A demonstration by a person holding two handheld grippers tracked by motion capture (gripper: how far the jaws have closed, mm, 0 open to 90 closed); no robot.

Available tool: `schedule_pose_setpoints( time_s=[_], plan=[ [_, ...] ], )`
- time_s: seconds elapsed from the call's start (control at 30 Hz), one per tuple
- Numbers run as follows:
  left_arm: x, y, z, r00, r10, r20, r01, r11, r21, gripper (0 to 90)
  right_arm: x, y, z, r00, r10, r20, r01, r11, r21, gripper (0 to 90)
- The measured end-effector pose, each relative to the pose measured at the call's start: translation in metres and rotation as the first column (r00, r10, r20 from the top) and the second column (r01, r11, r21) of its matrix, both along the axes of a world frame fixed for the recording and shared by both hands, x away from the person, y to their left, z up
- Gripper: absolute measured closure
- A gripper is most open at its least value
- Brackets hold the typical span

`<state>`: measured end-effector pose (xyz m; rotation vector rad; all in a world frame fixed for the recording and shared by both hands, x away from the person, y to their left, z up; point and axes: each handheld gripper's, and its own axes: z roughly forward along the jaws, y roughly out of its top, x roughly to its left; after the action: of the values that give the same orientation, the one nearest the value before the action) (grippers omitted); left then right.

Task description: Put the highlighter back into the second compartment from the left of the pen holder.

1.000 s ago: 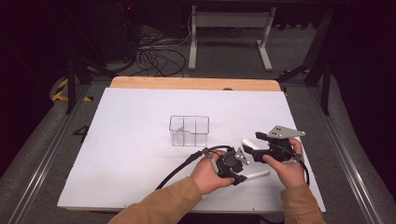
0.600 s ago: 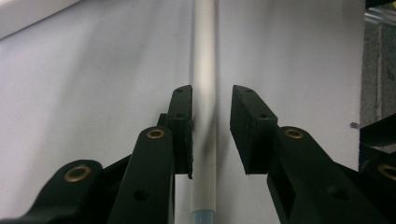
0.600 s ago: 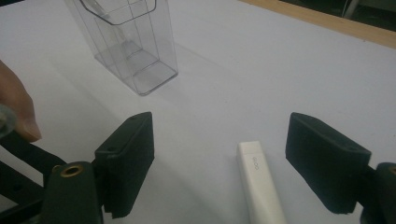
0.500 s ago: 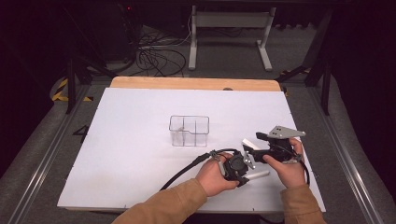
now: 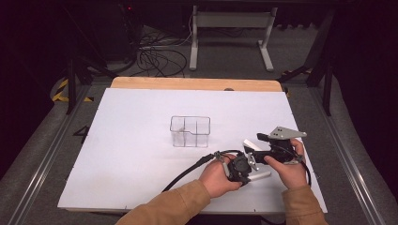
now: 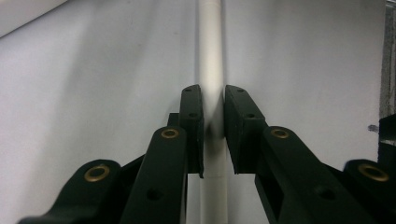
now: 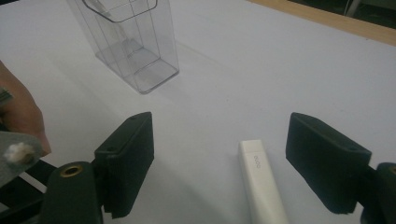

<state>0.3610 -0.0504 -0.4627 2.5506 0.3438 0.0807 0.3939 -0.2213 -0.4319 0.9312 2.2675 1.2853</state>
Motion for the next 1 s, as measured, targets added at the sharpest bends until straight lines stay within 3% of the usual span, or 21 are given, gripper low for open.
schedule_pose_setpoints(
  time_s=[0.2, 0.37, 0.83, 1.0],
  plan=[
    [-0.003, 0.005, 0.005, 0.9999, -0.014, 0.002, 0.014, 0.9998, 0.017, 78.1, 0.0, 0.0, 0.0, 1.0, -0.005, 0.001, 0.005, 1.0, 0.007, 24.1],
    [-0.009, 0.014, 0.013, 0.9995, -0.03, 0.005, 0.03, 0.9996, 0.002, 78.1, -0.001, 0.0, 0.001, 1.0, -0.005, -0.004, 0.005, 0.9997, 0.022, 24.1],
    [-0.02, 0.037, 0.024, 0.9993, -0.037, -0.009, 0.037, 0.9991, -0.022, 78.1, 0.0, 0.003, 0.0, 1.0, -0.003, -0.001, 0.003, 1.0, 0.007, 24.1],
    [-0.023, 0.048, 0.031, 0.9995, -0.031, -0.01, 0.031, 0.9982, -0.052, 78.1, 0.0, 0.004, 0.0, 1.0, -0.001, -0.002, 0.001, 1.0, 0.01, 24.1]
  ],
)
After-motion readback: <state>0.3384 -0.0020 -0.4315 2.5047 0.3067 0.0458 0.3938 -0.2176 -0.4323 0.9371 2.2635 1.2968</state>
